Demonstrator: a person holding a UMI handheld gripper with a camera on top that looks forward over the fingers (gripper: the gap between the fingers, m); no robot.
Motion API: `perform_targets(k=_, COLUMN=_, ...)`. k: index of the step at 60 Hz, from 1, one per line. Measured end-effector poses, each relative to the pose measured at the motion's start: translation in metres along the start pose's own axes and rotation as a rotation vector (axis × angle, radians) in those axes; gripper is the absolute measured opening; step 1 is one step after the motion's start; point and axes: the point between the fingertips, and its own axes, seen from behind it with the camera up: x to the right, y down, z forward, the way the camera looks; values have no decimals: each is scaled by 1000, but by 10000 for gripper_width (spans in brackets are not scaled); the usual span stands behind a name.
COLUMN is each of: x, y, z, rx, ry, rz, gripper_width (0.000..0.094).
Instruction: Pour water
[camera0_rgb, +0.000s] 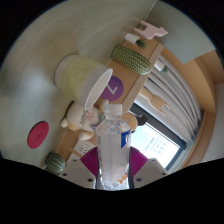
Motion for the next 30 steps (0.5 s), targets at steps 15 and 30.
perform_targets(k=15, x=10, y=-35, z=9, rx=85, ry=73, rz=-308, gripper_width=377)
perform_targets(k=30, x=18, y=-30, z=11, rx=63, ry=84, rz=-224, gripper_width=376)
